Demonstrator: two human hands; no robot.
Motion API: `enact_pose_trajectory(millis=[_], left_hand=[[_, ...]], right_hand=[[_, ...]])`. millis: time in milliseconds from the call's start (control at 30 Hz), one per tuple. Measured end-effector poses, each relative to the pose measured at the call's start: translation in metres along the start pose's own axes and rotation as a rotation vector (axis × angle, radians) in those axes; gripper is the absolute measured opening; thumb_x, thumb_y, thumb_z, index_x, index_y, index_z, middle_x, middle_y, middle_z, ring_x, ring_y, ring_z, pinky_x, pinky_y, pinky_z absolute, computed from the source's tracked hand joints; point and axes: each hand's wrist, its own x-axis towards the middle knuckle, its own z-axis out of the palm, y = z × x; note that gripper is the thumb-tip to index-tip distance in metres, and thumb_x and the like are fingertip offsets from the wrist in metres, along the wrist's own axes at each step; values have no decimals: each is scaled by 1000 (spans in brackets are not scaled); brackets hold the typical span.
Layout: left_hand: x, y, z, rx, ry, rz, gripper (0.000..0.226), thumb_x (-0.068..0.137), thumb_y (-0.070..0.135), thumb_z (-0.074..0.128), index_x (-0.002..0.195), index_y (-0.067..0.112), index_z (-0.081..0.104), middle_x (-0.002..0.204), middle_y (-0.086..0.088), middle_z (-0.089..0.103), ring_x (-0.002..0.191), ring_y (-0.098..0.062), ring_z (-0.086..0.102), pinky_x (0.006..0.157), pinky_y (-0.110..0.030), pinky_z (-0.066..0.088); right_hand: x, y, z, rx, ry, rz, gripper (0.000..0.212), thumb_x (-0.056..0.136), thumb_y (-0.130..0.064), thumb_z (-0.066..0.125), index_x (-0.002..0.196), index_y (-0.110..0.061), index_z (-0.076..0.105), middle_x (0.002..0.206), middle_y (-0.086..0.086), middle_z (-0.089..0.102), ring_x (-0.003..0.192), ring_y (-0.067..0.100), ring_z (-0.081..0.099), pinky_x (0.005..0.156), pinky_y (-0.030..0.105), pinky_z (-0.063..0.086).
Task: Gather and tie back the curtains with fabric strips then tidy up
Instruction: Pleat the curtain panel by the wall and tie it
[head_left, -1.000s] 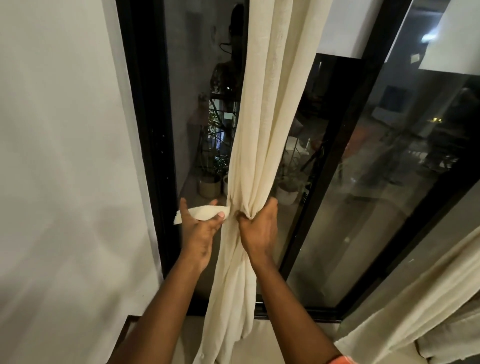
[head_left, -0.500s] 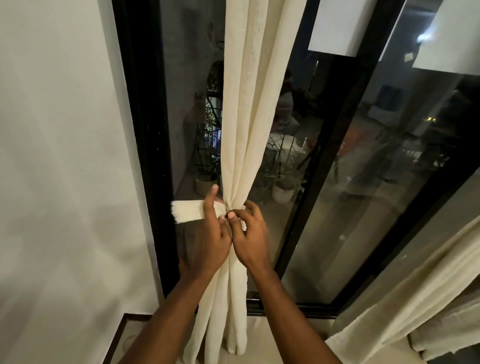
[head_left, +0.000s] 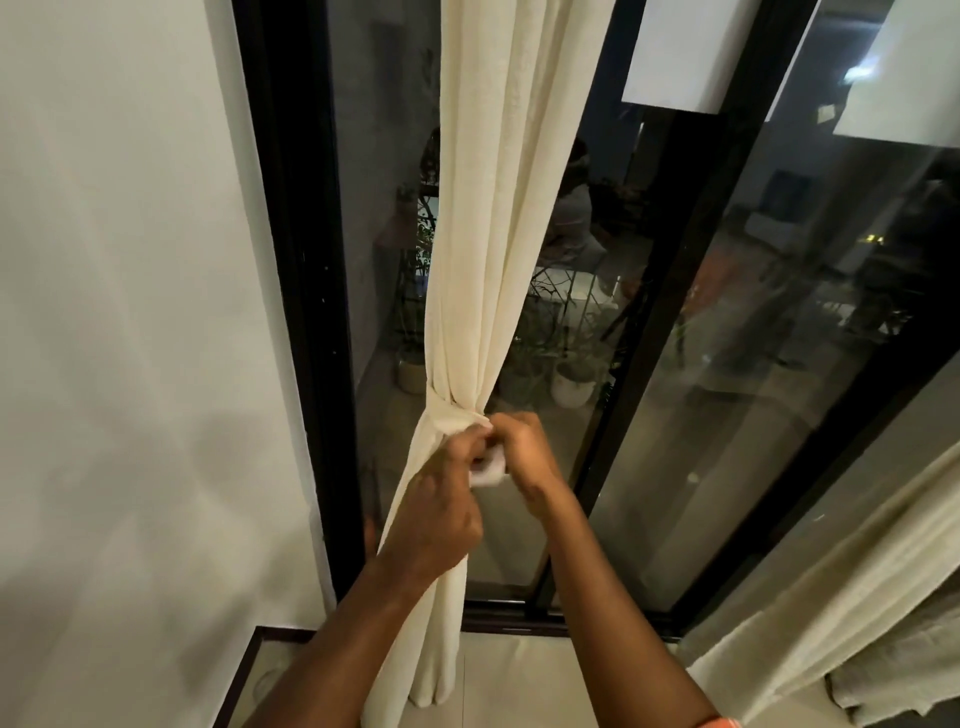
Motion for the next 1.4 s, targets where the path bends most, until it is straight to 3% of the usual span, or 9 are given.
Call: enact_pose_trajectory(millis=[133,333,433,567,767,1000,1100,1200,1400], left_hand=[[-11,3,10,-57,38,33,46,80,2,41,125,10,38,124,-8,53,114,-15,56,98,-18,44],[25,-9,0,-360,600,-526,42,84,-7,57,111,14,33,101,1,47,91,-4,55,82,-20,50],[35,-23,-4,-596,487,-727,55,85,-6,60,127,14,30,107,0,55,99,-17,61,86,-36,53],[41,-34,-9,-448,307,-723,42,92,14,60,131,18,45,117,-4,61,103,-17,63,88,-41,56],[55,-30,-21,-193,316,-655,28,91,6,58,118,11,61,119,-7,59,101,-16,59,93,-34,52],[96,-19,-22,-235,231,-620,80,74,43,77,138,17,36,123,3,56,108,-14,57,88,-33,52],[104,-20,-22,-106,184,-707,53,81,32,72,125,9,52,109,-7,63,99,-27,64,77,-37,56],[105,-20,-27,-23,119,-764,38,86,18,64,121,6,55,113,-13,63,102,-32,63,86,-41,54],[114,-15,-37,-13,82,-797,39,87,12,60,124,1,52,119,-15,60,107,-34,59,91,-42,50]], right_hand=[[6,-7,2,17,-64,12,30,91,-1,42,76,-1,68,69,7,68,61,13,63,53,22,50],[13,-1,12,62,-160,-22,15,100,-7,45,99,-8,60,97,14,71,85,21,67,74,28,54],[19,5,24,73,-171,-12,27,95,-19,59,120,-8,57,114,14,68,98,22,67,88,36,54],[27,6,36,-60,-120,-48,48,89,-32,67,130,-12,53,105,6,69,102,19,66,90,35,53],[42,10,35,-185,-20,-170,26,89,-3,60,114,1,66,105,16,71,90,17,68,81,27,55],[33,4,27,-346,-99,-294,20,93,2,51,99,1,70,90,8,72,73,-1,65,74,21,55],[30,3,22,-389,-104,-308,17,94,-4,54,92,-2,71,80,3,71,69,-1,64,74,24,53],[28,3,7,-482,-93,-331,17,94,-11,58,87,-6,73,70,-5,66,60,-6,57,60,13,42],[28,13,-27,-658,-21,-347,17,93,-24,60,90,-14,73,74,-4,70,68,10,64,67,41,54]])
